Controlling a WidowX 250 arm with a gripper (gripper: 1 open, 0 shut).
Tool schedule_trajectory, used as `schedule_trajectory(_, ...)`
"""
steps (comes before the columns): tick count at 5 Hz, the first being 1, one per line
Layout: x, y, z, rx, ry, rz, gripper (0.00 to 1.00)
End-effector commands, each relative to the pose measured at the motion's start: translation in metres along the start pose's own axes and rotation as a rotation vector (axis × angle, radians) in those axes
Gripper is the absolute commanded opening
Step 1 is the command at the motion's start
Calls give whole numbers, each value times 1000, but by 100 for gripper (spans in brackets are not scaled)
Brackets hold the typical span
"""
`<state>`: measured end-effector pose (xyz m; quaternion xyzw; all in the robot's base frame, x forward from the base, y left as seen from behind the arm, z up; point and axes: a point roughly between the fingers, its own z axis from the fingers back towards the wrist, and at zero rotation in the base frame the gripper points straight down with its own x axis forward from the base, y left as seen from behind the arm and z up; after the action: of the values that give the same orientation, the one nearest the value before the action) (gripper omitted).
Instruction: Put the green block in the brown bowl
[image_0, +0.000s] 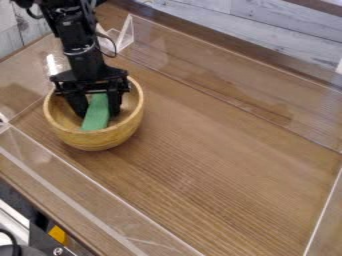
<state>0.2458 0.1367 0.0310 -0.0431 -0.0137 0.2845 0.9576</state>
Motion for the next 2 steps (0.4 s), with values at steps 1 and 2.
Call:
schedule_trajectory(1, 16, -2, 7, 9, -69, -31, 100)
schedule_trajectory(2, 21, -4, -3, 13, -70, -59, 100)
